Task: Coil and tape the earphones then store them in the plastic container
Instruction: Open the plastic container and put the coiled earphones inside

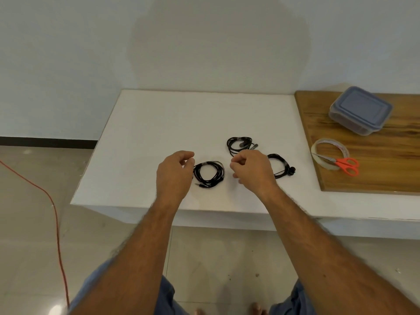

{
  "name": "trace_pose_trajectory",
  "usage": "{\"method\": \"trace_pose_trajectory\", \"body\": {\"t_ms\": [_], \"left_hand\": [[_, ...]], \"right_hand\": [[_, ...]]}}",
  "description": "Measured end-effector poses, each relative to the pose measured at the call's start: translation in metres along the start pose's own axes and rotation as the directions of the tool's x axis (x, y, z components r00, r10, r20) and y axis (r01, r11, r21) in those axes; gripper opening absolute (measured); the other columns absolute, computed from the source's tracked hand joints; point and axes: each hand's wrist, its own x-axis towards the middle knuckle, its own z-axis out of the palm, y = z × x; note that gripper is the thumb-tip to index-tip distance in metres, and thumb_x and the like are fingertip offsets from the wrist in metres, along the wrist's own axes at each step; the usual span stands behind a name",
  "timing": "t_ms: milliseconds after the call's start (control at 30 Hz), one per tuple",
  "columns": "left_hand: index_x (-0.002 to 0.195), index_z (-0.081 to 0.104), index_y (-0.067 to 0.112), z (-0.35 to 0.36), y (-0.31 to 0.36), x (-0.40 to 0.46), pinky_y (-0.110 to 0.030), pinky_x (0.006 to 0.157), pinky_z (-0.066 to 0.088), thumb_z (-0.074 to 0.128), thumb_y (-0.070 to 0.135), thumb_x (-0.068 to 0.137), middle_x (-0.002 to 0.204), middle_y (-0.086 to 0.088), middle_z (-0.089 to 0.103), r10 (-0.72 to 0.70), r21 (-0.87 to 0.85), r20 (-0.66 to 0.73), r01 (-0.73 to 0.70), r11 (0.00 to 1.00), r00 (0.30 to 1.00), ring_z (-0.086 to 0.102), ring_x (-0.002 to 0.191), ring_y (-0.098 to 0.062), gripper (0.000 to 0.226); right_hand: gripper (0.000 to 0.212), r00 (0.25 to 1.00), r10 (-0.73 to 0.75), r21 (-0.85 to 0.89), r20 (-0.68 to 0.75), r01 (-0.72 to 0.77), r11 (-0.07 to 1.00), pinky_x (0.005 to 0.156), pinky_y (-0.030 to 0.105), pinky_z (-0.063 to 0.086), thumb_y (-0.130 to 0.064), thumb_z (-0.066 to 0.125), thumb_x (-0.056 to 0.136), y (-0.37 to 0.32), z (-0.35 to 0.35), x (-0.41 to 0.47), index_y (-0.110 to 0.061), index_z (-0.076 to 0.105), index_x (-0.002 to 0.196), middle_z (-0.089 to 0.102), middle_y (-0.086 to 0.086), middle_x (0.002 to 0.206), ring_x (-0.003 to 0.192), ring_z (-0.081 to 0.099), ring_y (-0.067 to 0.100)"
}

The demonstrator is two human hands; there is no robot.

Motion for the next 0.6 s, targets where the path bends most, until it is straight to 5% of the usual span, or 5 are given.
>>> {"method": "trace_pose_trajectory", "body": {"t_ms": [133, 267, 433, 500, 600], "left_hand": [[0.119, 0.067, 0.023, 0.003, 0.006, -0.008, -0.027, 0.094, 0.048, 0.058, 0.025, 0.095, 0.118, 0.007, 0.067, 0.074, -0.027, -0.026, -0.075, 0.997, 0.997, 0.060, 0.108, -0.007, 0.025], [0.121, 0.066, 0.026, 0.003, 0.016, -0.021, 0.001, 0.076, 0.037, 0.059, 0.030, 0.095, 0.117, 0.017, 0.061, 0.160, -0.026, -0.025, -0.161, 0.987, 0.987, 0.058, 0.103, -0.003, 0.027], [0.121, 0.064, 0.032, 0.016, 0.031, -0.033, -0.009, 0.077, 0.042, 0.061, 0.027, 0.094, 0.118, 0.021, 0.059, 0.278, -0.117, 0.022, -0.274, 0.955, 0.960, 0.067, 0.093, -0.012, 0.027], [0.120, 0.063, 0.034, 0.022, 0.034, -0.032, -0.017, 0.078, 0.045, 0.062, 0.026, 0.094, 0.121, 0.017, 0.060, 0.297, -0.143, 0.046, -0.288, 0.947, 0.954, 0.067, 0.091, -0.013, 0.028], [0.120, 0.064, 0.033, 0.033, 0.042, -0.024, -0.009, 0.073, 0.041, 0.061, 0.027, 0.094, 0.118, 0.018, 0.058, 0.300, -0.156, 0.076, -0.286, 0.946, 0.951, 0.066, 0.087, -0.011, 0.027]], "right_hand": [[0.009, 1.000, -0.026, -0.014, 0.000, 0.026, 1.000, 0.084, 0.045, 0.057, -0.015, 0.061, 0.088, 0.000, -0.005, -0.008, -0.016, 0.070, 0.090, 0.070, -0.003, 0.082, 0.083, 0.069, 0.018], [0.009, 0.999, -0.039, -0.036, -0.028, 0.038, 0.999, 0.080, 0.040, 0.057, -0.020, 0.063, 0.088, -0.001, -0.015, -0.020, -0.015, 0.070, 0.084, 0.070, -0.003, 0.079, 0.077, 0.068, 0.015], [0.012, 0.991, -0.024, -0.005, -0.135, 0.024, 1.000, 0.071, 0.027, 0.053, -0.023, 0.064, 0.088, 0.001, -0.051, -0.033, -0.015, 0.071, 0.081, 0.069, -0.008, 0.076, 0.075, 0.066, 0.009], [0.011, 0.980, 0.012, 0.039, -0.200, -0.004, 0.999, 0.070, 0.031, 0.055, -0.022, 0.066, 0.086, 0.007, -0.072, -0.029, -0.016, 0.071, 0.078, 0.070, -0.007, 0.072, 0.073, 0.067, 0.010], [0.010, 0.953, 0.112, 0.197, -0.282, -0.057, 0.979, 0.069, 0.045, 0.060, -0.021, 0.067, 0.086, 0.017, -0.105, -0.020, -0.019, 0.070, 0.076, 0.071, -0.002, 0.072, 0.071, 0.072, 0.016]]}}
